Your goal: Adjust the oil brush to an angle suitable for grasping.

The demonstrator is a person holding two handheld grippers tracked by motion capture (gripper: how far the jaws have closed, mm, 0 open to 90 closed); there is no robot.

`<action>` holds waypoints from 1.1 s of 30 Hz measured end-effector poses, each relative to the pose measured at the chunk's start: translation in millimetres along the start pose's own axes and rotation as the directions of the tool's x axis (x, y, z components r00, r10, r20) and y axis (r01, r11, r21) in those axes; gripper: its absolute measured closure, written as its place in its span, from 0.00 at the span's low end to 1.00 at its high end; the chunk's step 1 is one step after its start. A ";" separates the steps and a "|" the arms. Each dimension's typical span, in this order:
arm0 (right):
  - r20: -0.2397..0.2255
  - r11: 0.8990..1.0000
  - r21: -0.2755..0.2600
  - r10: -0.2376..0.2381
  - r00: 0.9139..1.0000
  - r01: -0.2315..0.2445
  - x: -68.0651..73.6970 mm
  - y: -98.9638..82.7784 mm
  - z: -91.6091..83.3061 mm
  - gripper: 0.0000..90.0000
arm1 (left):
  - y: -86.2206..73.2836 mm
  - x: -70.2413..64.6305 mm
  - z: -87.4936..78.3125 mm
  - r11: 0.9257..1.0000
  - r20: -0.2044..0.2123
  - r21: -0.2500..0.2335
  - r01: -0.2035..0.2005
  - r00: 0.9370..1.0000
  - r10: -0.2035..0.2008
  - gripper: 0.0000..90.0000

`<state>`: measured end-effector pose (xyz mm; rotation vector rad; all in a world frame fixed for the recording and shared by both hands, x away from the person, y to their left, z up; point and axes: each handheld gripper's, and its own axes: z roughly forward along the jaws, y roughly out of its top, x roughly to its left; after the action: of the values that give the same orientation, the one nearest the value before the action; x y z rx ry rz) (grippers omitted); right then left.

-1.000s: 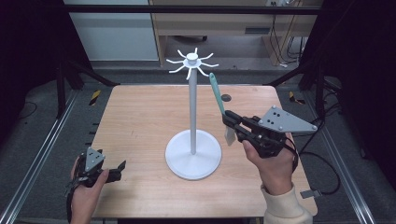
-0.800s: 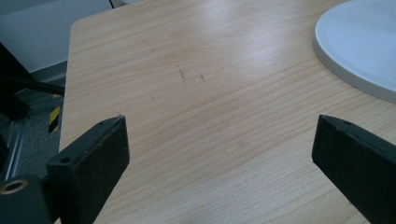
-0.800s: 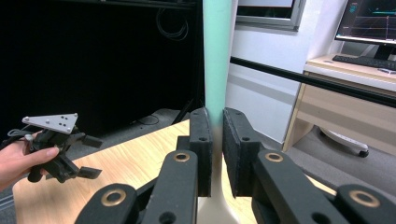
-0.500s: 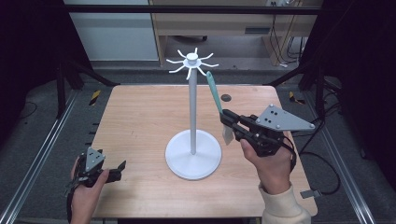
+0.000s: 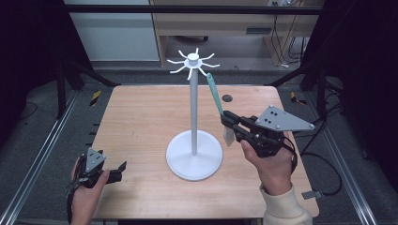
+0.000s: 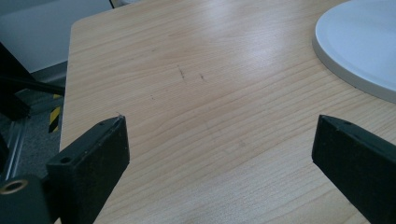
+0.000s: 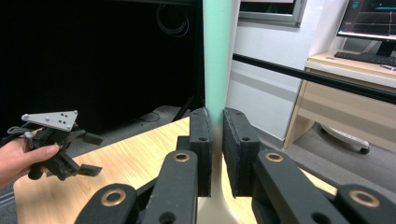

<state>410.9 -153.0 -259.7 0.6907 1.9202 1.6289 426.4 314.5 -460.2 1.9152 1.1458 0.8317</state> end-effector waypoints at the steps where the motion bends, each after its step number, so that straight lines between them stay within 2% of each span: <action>1: 0.000 1.000 0.003 0.001 1.000 -0.001 -0.1 -0.3 0.2 0.92 | 0.0 -0.1 0.1 1.000 0.001 0.001 -0.001 1.000 0.001 0.04; 18: 0.003 1.000 0.004 0.016 1.000 -0.016 -4.7 -1.4 1.6 0.92 | 0.0 -0.9 0.7 1.000 0.000 0.003 -0.005 1.000 0.005 0.04; 33: -0.008 0.999 0.027 0.021 1.000 -0.021 -5.7 -1.1 14.8 0.92 | 0.0 -1.8 1.4 1.000 0.002 0.012 -0.012 1.000 0.012 0.04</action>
<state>425.0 -146.4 -262.5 0.7188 1.9503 1.6236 426.8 312.5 -461.3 1.9339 1.1412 0.8307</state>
